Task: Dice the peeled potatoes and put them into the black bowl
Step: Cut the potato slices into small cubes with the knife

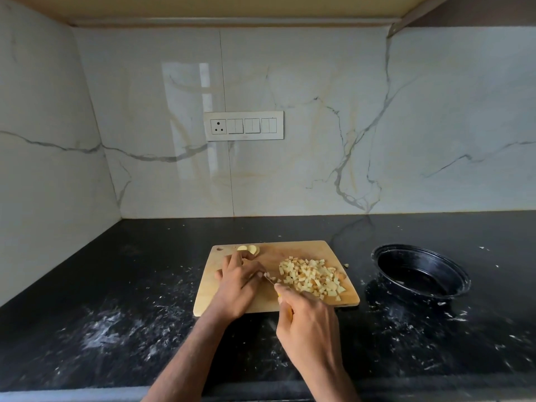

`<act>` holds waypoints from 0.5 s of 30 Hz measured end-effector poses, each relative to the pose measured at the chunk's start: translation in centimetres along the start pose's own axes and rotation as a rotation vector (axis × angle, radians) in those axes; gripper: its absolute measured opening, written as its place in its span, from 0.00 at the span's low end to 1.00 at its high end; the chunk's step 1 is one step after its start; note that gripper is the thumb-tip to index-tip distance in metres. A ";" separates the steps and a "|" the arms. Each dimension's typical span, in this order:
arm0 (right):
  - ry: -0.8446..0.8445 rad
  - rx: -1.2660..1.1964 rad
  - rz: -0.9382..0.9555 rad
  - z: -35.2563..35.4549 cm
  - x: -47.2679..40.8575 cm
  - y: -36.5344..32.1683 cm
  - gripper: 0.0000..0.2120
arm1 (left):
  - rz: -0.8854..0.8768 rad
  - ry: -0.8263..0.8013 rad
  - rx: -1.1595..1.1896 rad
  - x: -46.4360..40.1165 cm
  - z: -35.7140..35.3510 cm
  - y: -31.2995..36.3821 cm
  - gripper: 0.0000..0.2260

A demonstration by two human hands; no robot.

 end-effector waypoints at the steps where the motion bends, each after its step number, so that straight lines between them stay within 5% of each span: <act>1: 0.014 -0.032 -0.018 0.4 0.0 0.1 0.14 | 0.032 0.022 0.022 0.0 0.1 -0.3 0.14; 9: 0.017 -0.043 0.022 0.5 0.4 -0.4 0.13 | 0.121 0.310 0.120 0.4 2.6 -1.4 0.09; 15: -0.121 0.085 0.049 -1.2 0.1 -0.9 0.12 | 0.190 0.349 0.120 0.5 2.8 -2.0 0.08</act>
Point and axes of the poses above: each hand's wrist, its own x-axis away from the middle knuckle, its own z-axis out of the back of the hand, y = z × x, the point moved 8 cm from there along -x, towards the middle knuckle, and after that the axes turned 12 degrees about -z, right-handed, at the moved point
